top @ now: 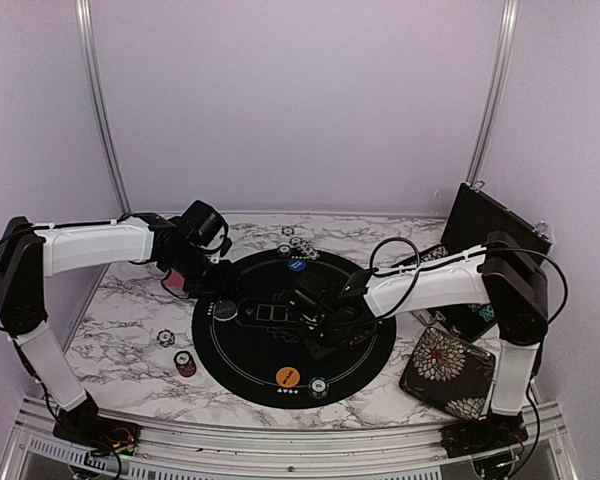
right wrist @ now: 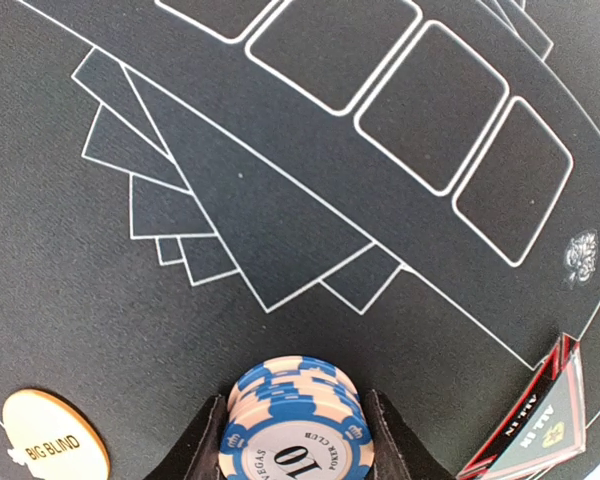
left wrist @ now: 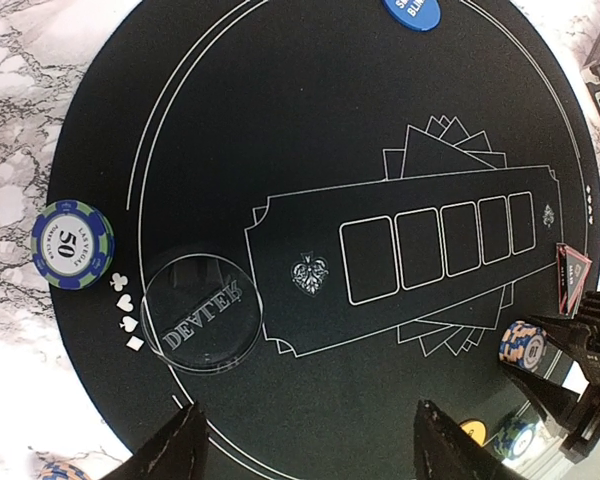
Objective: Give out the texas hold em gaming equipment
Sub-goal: Adjust the poker chips pile in the big blind area.
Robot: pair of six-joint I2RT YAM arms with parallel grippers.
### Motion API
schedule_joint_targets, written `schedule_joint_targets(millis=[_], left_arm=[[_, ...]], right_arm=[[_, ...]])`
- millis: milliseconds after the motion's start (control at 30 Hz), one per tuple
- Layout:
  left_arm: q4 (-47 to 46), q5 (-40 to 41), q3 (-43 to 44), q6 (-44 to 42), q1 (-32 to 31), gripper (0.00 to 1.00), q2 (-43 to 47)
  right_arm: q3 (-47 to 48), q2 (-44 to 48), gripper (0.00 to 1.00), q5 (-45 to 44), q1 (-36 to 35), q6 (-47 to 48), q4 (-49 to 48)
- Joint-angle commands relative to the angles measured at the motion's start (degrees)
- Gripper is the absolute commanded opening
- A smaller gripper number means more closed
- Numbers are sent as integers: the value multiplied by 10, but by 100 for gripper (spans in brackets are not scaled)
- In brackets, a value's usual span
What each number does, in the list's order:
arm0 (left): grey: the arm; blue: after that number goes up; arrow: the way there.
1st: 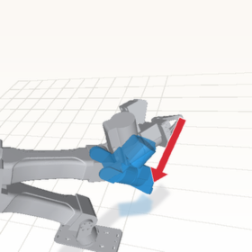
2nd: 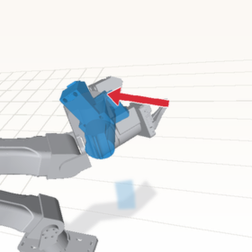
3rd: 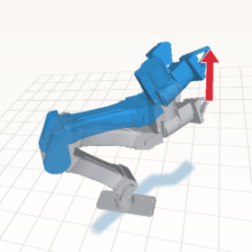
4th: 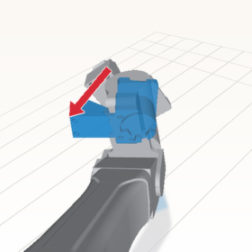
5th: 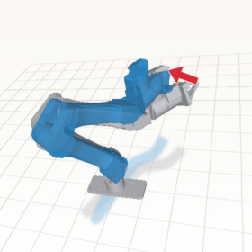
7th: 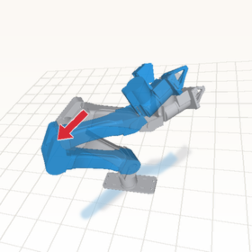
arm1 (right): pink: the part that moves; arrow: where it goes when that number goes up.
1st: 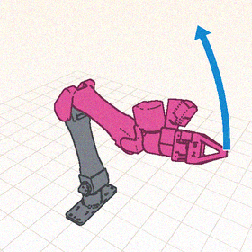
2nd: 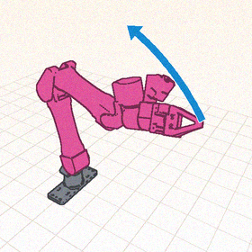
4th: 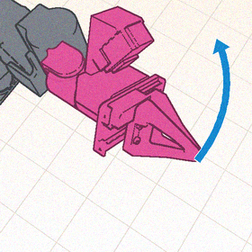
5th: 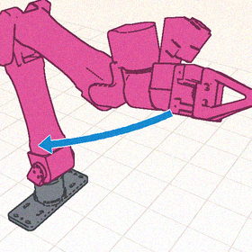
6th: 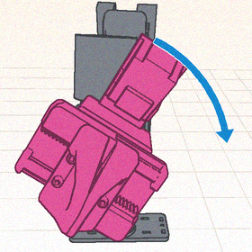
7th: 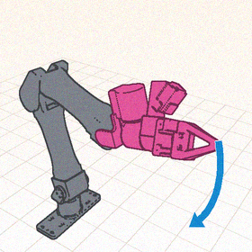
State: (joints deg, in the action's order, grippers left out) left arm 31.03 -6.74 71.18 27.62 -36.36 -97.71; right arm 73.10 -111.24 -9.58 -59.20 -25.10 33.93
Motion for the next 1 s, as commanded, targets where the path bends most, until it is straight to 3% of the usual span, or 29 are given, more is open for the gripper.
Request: schedule_joint_targets(millis=[0, 633, 967], left_arm=[[-8, -6, -5, -5, 3, 72, -10], [-8, -12, 5, -4, -1, 71, -28], [-8, -11, 8, -2, -6, 71, -31]], right_arm=[[-22, 7, 27, -11, 8, -10, 34], [-136, 95, 26, 4, -4, -48, 28], [-145, 115, 26, 2, -14, -57, 25]])
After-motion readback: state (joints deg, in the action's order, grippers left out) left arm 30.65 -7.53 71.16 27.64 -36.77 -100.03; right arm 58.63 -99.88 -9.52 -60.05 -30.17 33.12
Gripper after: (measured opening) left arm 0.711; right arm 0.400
